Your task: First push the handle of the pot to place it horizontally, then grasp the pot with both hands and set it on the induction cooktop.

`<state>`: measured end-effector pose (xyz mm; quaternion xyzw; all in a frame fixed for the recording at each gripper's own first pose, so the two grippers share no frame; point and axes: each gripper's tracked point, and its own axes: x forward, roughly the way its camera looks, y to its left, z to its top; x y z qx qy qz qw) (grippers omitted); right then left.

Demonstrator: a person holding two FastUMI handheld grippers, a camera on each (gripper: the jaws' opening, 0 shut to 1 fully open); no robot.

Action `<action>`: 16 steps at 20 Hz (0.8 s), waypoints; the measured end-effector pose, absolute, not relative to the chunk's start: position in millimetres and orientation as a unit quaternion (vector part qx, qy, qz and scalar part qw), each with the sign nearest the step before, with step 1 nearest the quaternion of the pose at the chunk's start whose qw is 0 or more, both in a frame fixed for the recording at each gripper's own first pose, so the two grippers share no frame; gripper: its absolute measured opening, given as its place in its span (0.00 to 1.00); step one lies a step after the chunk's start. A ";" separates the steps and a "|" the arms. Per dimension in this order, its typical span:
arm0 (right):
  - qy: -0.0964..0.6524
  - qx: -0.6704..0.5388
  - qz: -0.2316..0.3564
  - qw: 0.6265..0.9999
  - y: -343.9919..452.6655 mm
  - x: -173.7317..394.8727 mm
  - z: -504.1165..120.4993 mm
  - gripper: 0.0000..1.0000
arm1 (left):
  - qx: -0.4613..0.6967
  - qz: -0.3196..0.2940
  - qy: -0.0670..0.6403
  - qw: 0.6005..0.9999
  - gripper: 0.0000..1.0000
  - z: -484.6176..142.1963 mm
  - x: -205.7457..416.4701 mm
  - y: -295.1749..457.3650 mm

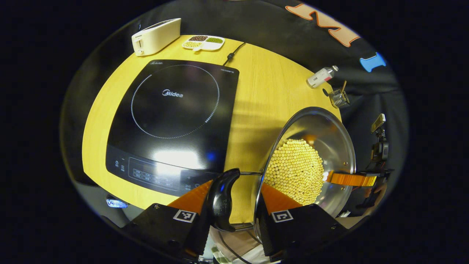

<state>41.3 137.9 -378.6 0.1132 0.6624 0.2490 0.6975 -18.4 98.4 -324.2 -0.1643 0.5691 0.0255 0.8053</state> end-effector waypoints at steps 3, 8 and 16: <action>0.657 0.119 0.239 0.705 170.1 28.0 -373.8 0.49 | -0.156 0.013 0.564 0.811 0.60 -316.7 -19.1 133.0; 0.660 0.130 0.225 0.705 233.8 9.1 -377.8 0.49 | -0.140 -0.002 0.561 0.816 0.60 -313.8 -17.8 200.2; 0.645 0.142 0.205 0.722 316.8 19.9 -383.8 0.54 | -0.118 -0.021 0.551 0.826 0.60 -314.6 11.5 283.8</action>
